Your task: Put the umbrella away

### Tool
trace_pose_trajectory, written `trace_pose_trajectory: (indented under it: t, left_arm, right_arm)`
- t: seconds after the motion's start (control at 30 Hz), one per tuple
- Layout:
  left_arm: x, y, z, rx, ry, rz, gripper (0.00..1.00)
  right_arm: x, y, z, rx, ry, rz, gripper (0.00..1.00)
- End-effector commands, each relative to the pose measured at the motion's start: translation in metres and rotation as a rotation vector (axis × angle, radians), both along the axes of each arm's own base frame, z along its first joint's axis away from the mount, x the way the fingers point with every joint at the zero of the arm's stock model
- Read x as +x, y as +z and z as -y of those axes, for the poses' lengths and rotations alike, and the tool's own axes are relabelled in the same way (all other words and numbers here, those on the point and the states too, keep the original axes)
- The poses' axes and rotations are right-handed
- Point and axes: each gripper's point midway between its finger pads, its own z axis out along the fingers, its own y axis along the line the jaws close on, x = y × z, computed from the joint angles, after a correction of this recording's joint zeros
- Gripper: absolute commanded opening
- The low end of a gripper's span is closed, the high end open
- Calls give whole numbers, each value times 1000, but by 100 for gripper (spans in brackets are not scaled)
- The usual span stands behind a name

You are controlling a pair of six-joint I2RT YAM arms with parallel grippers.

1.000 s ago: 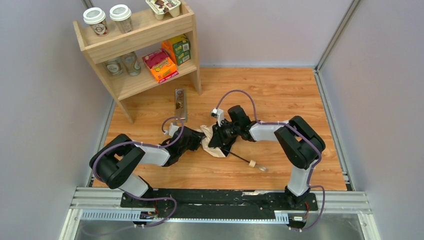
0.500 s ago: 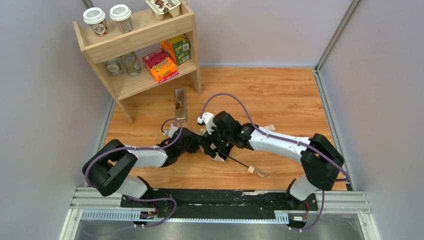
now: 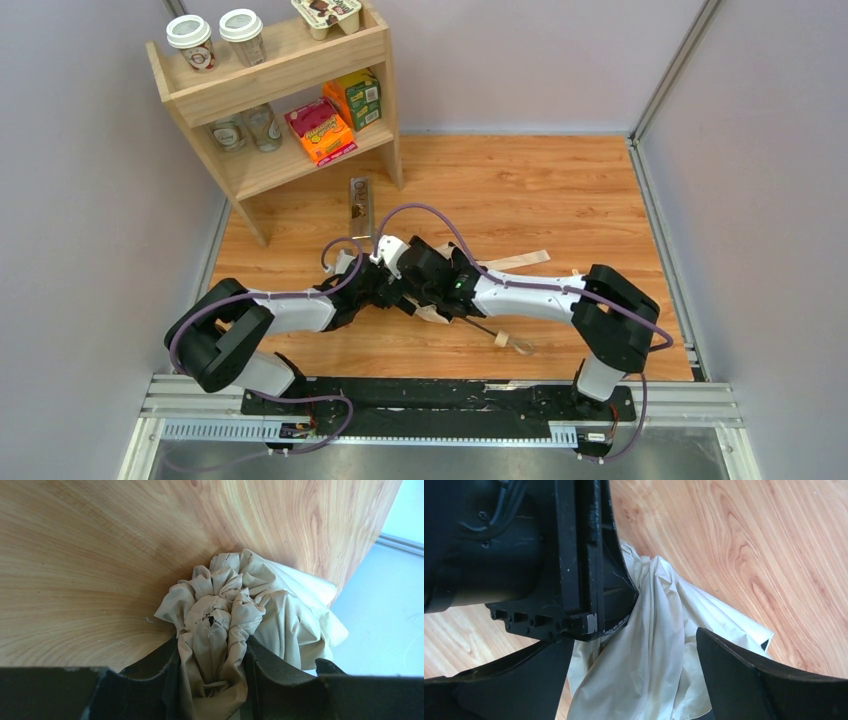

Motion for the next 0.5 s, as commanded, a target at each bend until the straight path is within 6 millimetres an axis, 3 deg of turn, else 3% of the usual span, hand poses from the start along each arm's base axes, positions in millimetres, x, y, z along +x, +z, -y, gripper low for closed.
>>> trace_pose_trajectory:
  t: [0.0, 0.17, 0.47]
  left_arm:
    - [-46, -43, -23, 158, -58, -218, 0]
    - [-45, -44, -27, 163, -45, -214, 0]
    - [-43, -36, -27, 141, -38, -196, 0]
  right_arm:
    - [-25, -64, 36, -218, 11, 20, 96]
    - [-54, -61, 31, -86, 121, -28, 93]
    - [-46, -59, 32, -62, 129, 64, 95]
